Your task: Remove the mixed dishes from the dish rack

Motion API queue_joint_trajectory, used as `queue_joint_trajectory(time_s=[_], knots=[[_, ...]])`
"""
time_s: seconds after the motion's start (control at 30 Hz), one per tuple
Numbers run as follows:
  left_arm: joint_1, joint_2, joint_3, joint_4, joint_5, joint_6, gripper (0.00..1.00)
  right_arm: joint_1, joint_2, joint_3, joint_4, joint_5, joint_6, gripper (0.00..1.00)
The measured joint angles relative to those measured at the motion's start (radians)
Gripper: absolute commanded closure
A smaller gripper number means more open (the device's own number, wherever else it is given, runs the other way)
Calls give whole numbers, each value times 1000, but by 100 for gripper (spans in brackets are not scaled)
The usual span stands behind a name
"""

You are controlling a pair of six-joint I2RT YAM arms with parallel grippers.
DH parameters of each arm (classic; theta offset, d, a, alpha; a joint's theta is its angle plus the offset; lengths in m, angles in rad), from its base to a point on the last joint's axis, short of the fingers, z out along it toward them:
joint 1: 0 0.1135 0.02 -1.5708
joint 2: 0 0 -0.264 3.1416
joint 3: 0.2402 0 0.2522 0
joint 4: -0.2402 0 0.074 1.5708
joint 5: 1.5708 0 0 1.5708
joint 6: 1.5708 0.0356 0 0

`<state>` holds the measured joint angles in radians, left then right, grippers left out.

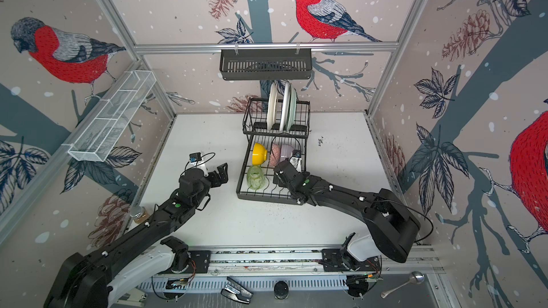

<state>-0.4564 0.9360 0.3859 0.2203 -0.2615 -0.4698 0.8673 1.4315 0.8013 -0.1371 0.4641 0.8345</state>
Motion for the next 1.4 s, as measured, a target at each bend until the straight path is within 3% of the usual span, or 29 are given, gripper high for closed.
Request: queue_joint_trajectory(time_s=[0.23,0.8,1.4], knots=[[0,0,0,0,0,0,3,-5,18,8,16,60,3,3],[0,0,0,0,0,0,3,-5,97,65,3,53,6,13],[-3,16,0,0,22,0,3,-17,121,68,-14,33,26,35]])
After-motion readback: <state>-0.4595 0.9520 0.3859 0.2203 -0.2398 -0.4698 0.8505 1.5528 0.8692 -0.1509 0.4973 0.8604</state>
